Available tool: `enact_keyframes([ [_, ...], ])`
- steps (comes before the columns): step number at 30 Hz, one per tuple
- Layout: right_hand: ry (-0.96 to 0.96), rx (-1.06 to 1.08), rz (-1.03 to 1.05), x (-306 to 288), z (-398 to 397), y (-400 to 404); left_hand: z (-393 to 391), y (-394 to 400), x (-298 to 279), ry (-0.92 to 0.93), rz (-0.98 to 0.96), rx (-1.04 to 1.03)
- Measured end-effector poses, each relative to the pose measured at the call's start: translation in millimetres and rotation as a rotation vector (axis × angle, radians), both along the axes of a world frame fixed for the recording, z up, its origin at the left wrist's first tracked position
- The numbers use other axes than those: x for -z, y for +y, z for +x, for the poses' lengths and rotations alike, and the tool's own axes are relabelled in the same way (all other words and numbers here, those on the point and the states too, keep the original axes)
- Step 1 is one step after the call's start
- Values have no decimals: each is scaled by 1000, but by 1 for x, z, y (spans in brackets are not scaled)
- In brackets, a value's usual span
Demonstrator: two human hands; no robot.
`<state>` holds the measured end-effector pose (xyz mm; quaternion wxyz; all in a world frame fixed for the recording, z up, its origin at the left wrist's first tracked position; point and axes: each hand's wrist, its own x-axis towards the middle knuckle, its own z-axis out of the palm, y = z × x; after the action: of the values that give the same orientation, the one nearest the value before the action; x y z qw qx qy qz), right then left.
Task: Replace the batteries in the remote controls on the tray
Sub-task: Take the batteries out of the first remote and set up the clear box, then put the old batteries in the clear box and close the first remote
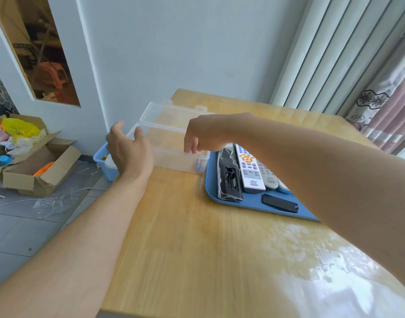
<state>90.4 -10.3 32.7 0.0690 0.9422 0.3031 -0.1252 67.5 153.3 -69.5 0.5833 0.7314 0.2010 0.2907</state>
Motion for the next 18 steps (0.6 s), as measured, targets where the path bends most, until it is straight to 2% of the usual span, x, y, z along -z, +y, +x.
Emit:
enact_keyframes([
  [2, -81, 39, 144, -7, -7, -11, -4, -2, -2, -81, 66, -43],
  [5, -216, 95, 262, -17, -17, -34, -15, -8, -9, -353, 288, -98],
  [9, -282, 190, 301, -21, -35, -75, -36, -35, -17, -610, 464, 10],
  [14, -276, 336, 262, -18, -54, -139, -56, -90, -19, -684, 620, 361],
  [18, -272, 458, 206, -27, -70, -194, -62, -132, -26, -556, 709, 578],
])
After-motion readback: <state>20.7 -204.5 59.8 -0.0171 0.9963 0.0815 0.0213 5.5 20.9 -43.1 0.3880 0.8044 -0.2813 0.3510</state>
